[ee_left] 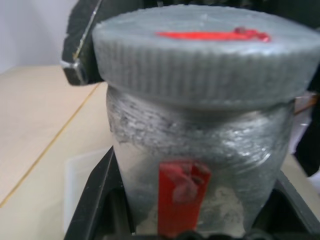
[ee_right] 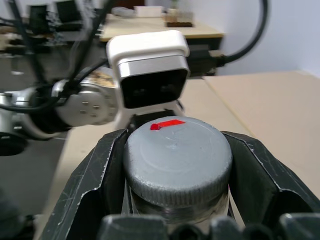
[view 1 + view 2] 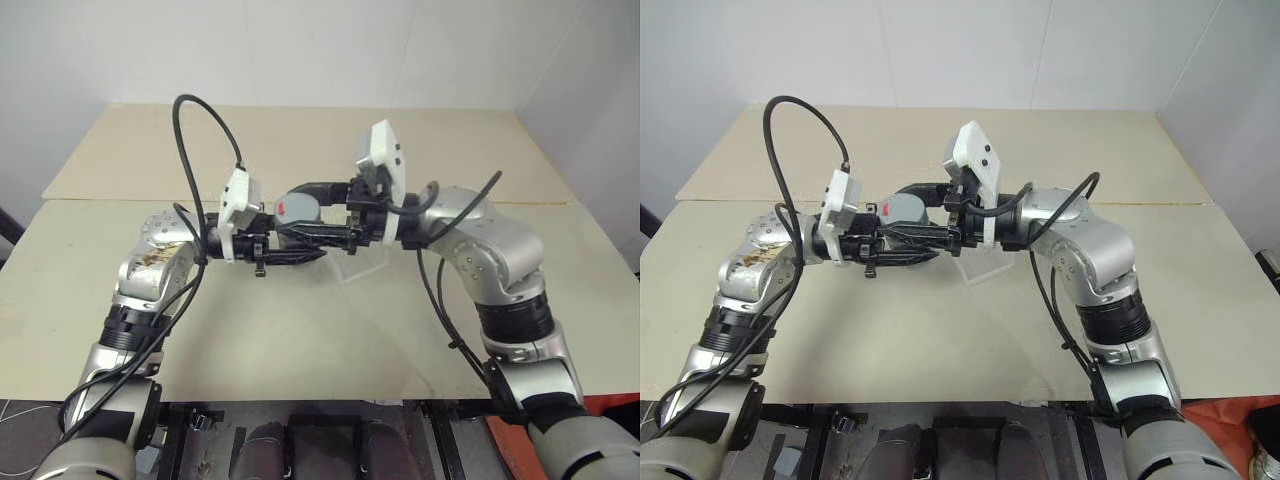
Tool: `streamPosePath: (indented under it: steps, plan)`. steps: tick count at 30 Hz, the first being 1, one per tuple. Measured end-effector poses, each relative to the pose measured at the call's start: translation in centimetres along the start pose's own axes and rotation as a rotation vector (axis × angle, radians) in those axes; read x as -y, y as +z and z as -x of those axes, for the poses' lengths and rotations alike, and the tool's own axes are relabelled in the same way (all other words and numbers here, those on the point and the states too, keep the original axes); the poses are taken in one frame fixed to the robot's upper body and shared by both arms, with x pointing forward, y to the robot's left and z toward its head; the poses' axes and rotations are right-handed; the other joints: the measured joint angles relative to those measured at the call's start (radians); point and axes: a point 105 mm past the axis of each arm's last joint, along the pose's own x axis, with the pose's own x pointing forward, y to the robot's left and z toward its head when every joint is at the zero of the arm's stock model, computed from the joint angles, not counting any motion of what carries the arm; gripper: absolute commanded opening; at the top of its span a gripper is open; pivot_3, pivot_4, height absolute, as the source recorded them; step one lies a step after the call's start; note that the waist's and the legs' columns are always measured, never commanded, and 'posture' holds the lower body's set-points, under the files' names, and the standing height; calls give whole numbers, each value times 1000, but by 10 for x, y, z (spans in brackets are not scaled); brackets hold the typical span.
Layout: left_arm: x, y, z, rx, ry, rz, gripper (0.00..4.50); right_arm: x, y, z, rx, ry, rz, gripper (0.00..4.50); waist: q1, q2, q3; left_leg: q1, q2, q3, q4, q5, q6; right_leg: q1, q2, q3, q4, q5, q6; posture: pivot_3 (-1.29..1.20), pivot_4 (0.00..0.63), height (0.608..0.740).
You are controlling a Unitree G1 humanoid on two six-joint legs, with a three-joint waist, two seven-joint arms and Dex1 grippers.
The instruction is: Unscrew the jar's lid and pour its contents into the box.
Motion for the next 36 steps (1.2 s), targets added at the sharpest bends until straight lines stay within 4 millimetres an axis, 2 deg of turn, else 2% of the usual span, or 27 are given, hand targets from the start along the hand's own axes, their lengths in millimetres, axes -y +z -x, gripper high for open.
streamPosePath:
  steps: [6,10,13,15,16,19,24,30,36]
  plan:
    - [25,18,-1,58,-194,-9,1985,-16,15,5,61,321,22,2752,0,0,0,0,0,0,0,0,0,0,0,0,0,0,0,0,150,740]
    - [33,25,-3,79,-250,-5,1985,-18,19,6,101,484,37,2752,-1,0,0,0,0,0,1,0,0,0,1,0,1,0,0,0,150,740]
    - [34,26,-3,80,-254,3,1985,-16,19,5,126,543,33,2752,-1,0,0,0,0,0,0,0,0,0,1,0,1,0,0,0,150,740]
    - [34,24,-1,75,-244,9,1985,-14,17,2,131,551,32,3456,-1,0,0,0,0,0,0,0,0,0,1,0,1,0,0,0,150,740]
    - [34,25,0,81,-243,12,1985,-13,17,1,131,552,34,3628,-1,0,0,0,0,0,0,0,-1,0,1,0,1,0,0,0,150,740]
    - [34,29,10,105,-228,1,1985,-3,10,6,108,495,20,4456,1,0,0,0,0,0,0,2,-3,0,1,0,0,0,0,0,150,740]
    - [32,26,15,98,-188,7,1985,1,10,12,128,374,43,4456,1,0,0,0,0,-1,0,3,-6,0,1,0,0,0,0,0,150,740]
    - [21,17,20,71,-89,22,1985,-1,2,36,78,162,44,4456,3,0,0,0,0,-1,0,3,-5,0,0,0,1,0,0,0,150,740]
    - [8,6,22,20,0,41,1985,-10,9,41,66,9,71,4456,-1,0,0,0,0,-1,0,2,-3,-1,0,0,1,0,0,0,150,740]
